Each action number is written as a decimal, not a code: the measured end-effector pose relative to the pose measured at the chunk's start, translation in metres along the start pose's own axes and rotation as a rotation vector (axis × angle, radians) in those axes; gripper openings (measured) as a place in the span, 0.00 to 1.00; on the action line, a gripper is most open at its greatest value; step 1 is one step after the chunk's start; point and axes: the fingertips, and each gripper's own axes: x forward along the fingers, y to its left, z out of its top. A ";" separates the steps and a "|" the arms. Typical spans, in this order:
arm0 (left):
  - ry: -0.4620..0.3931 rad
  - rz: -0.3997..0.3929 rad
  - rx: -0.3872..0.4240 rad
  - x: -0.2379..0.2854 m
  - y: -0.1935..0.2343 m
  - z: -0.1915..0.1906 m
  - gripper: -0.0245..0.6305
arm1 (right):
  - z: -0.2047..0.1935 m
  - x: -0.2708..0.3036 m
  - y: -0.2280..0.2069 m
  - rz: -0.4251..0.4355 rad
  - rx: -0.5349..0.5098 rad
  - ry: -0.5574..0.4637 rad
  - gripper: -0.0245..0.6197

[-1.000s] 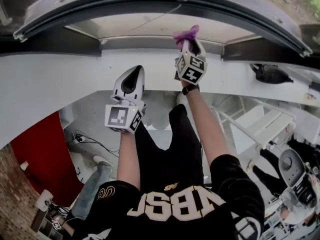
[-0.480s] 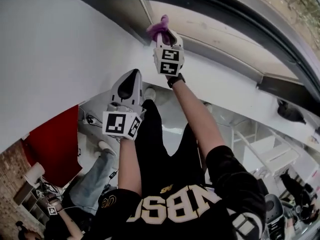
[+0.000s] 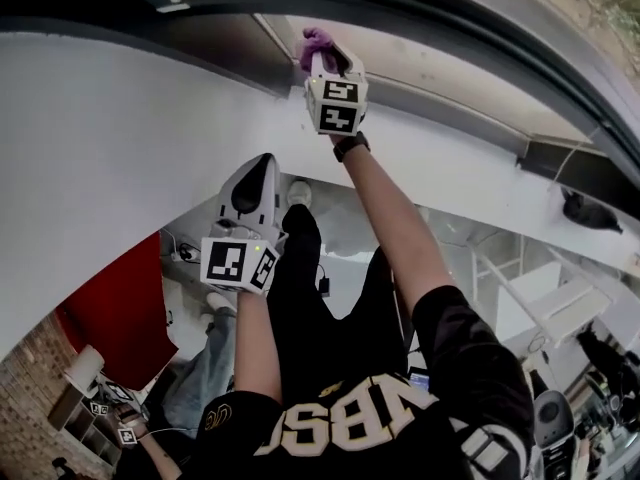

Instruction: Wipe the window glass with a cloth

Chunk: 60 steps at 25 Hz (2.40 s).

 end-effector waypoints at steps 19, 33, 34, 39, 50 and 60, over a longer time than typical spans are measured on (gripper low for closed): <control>0.071 -0.410 0.034 0.151 -0.306 -0.063 0.07 | -0.005 -0.223 -0.389 -0.379 0.055 -0.044 0.17; 0.064 -0.482 0.032 0.175 -0.372 -0.090 0.07 | -0.042 -0.327 -0.586 -0.867 0.465 -0.046 0.17; 0.063 -0.477 0.034 0.174 -0.367 -0.089 0.07 | -0.043 -0.332 -0.595 -0.894 0.492 -0.048 0.17; 0.059 -0.405 0.014 0.161 -0.317 -0.083 0.07 | -0.041 -0.314 -0.553 -0.812 0.422 -0.014 0.17; 0.055 -0.174 0.040 0.096 -0.125 -0.044 0.07 | -0.105 -0.134 -0.170 -0.079 0.096 0.216 0.17; 0.092 -0.050 0.103 0.047 0.006 -0.031 0.07 | -0.079 0.037 0.051 0.212 -0.074 0.196 0.17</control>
